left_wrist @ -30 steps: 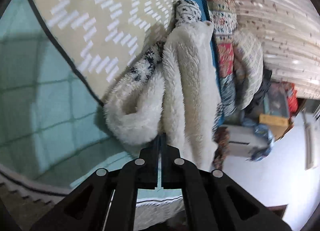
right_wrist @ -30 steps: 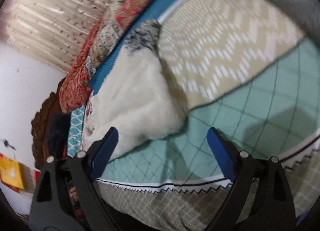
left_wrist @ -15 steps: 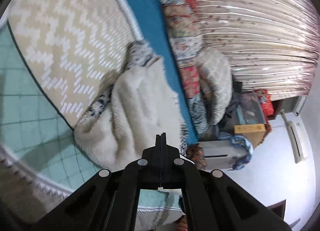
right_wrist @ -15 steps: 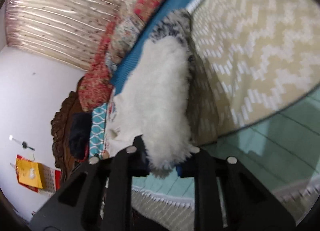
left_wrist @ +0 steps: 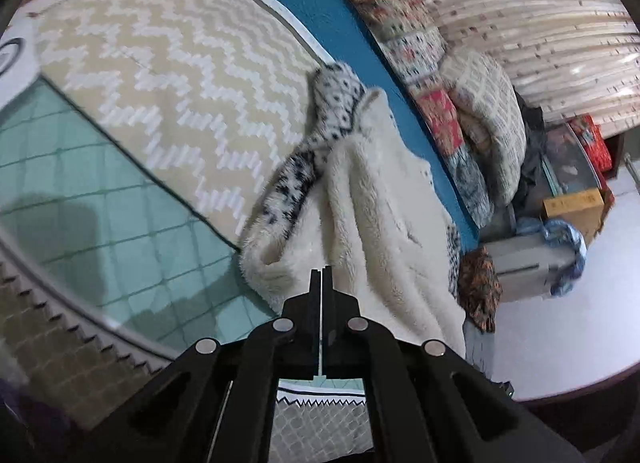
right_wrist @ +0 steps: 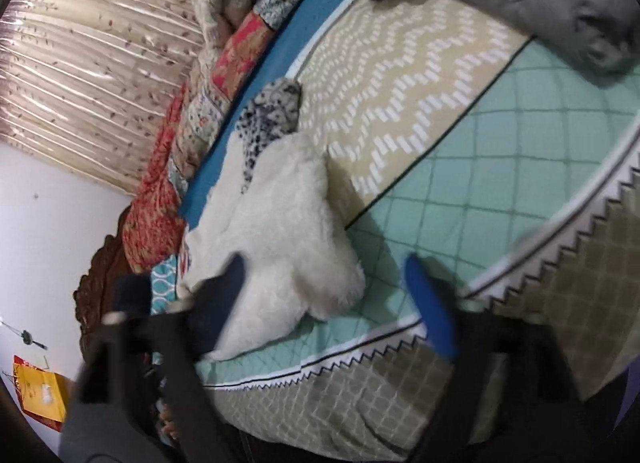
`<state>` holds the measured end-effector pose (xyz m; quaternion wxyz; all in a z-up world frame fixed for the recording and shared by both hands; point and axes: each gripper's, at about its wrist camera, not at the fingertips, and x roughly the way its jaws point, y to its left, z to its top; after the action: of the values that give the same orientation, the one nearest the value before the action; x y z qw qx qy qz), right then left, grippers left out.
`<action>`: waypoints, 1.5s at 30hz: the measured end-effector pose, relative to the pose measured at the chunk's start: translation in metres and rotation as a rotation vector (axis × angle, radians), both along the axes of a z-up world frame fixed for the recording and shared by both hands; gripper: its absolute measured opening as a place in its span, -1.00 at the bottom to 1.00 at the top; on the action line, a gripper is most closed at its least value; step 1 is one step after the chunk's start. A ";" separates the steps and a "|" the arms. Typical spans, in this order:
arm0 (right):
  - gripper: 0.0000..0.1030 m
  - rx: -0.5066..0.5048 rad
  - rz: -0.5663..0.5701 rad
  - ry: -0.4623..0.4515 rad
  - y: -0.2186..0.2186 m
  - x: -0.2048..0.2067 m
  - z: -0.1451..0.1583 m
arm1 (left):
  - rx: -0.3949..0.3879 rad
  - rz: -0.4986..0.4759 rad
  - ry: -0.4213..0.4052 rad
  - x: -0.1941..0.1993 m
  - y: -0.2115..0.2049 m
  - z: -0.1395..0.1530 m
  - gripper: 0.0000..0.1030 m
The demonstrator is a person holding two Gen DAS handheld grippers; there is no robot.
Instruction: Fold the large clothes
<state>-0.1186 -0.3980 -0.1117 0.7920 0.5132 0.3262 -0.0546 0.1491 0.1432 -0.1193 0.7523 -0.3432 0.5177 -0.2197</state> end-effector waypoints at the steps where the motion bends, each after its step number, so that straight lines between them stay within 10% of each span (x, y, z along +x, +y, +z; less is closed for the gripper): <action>1: 0.58 -0.001 0.013 0.002 0.001 -0.001 -0.001 | -0.007 -0.020 -0.005 0.002 -0.002 -0.002 1.00; 9: 0.58 0.049 0.062 0.082 0.020 0.000 -0.020 | -0.048 -0.105 -0.044 0.007 -0.007 -0.028 0.83; 14: 0.58 0.021 0.086 0.098 0.027 0.012 -0.019 | 0.089 -0.111 -0.159 -0.004 -0.001 -0.029 -0.39; 22: 0.60 0.021 0.088 0.091 0.026 0.017 -0.021 | 0.140 -0.196 -0.152 0.000 -0.010 -0.025 -0.47; 29: 0.60 0.001 0.097 0.083 0.026 0.016 -0.023 | -0.050 -0.217 -0.021 0.034 -0.032 -0.037 -0.46; 32: 0.54 -0.026 0.130 0.100 0.026 0.021 -0.020 | -0.078 -0.228 0.033 0.036 -0.043 -0.039 0.20; 34: 0.18 -0.025 0.157 0.095 0.026 0.025 -0.018 | -0.055 -0.231 0.007 0.030 -0.048 -0.029 0.63; 38: -0.75 0.025 0.185 0.104 0.026 0.041 -0.026 | -0.081 -0.182 -0.013 0.024 -0.039 -0.019 0.78; 45: -0.85 -0.023 0.224 -0.077 0.028 0.029 0.029 | -0.165 -0.163 -0.147 -0.010 -0.011 0.047 0.81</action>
<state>-0.0899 -0.3699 -0.0830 0.8109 0.4661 0.3503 0.0500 0.1387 0.1318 -0.0725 0.7370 -0.3437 0.4675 -0.3466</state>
